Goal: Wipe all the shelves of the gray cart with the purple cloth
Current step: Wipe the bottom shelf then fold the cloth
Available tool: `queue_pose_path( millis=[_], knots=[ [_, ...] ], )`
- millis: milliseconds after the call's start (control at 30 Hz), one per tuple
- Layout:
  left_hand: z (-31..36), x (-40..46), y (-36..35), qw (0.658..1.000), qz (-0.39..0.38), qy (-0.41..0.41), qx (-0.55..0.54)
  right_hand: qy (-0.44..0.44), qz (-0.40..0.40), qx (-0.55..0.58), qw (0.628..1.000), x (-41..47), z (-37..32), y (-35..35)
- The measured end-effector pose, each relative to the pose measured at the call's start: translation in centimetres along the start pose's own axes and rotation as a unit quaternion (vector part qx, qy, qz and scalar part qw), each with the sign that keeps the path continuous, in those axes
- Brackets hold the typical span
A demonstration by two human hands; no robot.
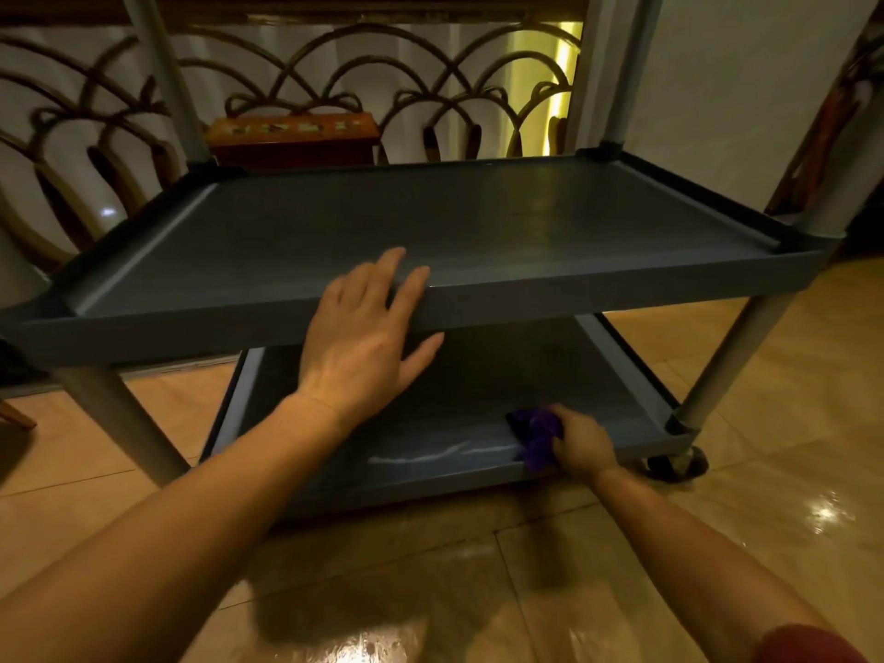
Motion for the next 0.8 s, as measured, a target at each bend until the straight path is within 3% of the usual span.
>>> queue_pose_path(
  millis=[100, 167, 300, 433, 667, 800],
  knots=[
    [-0.1, 0.2, -0.7, 1.0, 0.008, 0.014, 0.006, -0.052, 0.143, 0.048, 0.987, 1.2, 3.0, 4.0],
    [0.3, 0.1, -1.4, 0.999, 0.02, 0.039, -0.002, -0.062, 0.181, 0.027, 0.981, 2.1, 4.9, 5.3],
    [0.7, 0.2, -1.3, 0.998, 0.041, 0.055, -0.013, -0.093, -0.033, -0.054, 0.994, 3.8, 7.4, 0.3],
    [-1.7, -0.4, -0.2, 0.997, 0.07, 0.034, 0.001, -0.152, 0.067, -0.043, 0.985, 4.0, 7.8, 0.3],
    [-2.3, -1.3, -0.9, 0.989, 0.106, 0.1, -0.016, -0.205, 0.023, -0.051, 0.977, 5.2, 5.3, -1.9],
    [-2.6, -1.5, -1.0, 0.99, 0.122, 0.074, -0.008, -0.141, 0.06, 0.006, 0.988, 6.3, -0.3, -3.2]
  ],
)
Point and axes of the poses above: each hand's wrist, its own x-axis towards the middle knuckle, its own y-axis out of the back of the hand, z = x × y, the point moved 8 cm from there along x, towards the middle knuckle, and after that the axes turned 10 degrees about -x, right-handed, at the moved point
